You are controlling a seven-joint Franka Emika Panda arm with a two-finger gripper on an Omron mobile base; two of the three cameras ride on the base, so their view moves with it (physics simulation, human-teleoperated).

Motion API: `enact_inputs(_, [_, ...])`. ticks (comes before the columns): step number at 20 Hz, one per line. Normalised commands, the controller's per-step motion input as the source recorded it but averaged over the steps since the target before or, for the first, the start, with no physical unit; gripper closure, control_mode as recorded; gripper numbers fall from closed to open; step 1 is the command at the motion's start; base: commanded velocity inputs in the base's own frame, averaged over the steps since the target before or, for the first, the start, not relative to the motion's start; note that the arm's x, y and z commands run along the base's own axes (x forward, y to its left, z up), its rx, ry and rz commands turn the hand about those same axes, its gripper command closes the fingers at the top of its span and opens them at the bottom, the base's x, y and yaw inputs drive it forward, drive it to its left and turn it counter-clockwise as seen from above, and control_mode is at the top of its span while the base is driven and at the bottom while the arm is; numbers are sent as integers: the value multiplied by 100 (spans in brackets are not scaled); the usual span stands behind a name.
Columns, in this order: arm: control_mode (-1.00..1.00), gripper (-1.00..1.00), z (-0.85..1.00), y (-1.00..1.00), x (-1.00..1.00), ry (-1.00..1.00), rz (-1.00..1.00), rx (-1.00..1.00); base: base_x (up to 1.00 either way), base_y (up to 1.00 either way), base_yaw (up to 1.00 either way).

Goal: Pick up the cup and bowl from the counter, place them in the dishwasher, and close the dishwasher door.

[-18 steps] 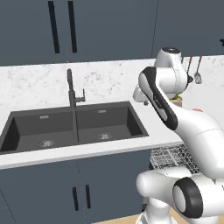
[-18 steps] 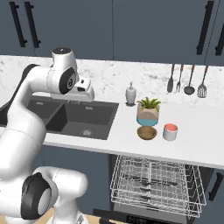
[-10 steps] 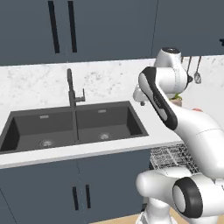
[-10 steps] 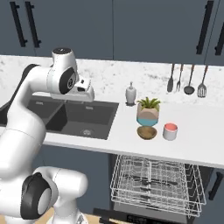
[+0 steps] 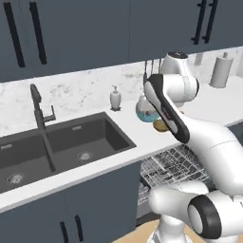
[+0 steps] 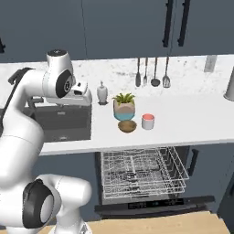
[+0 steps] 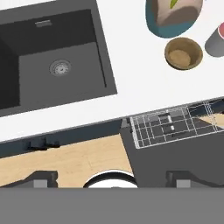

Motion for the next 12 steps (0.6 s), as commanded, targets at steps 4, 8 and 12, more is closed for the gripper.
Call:
enact_inputs(4, [100,-100,0,0,0,0,0,0,0,70,-69])
enact_inputs(8, [100,-100,0,0,0,0,0,0,1,80,-64])
enact_inputs(12, [100,-100,0,0,0,0,0,0,24,78,-49])
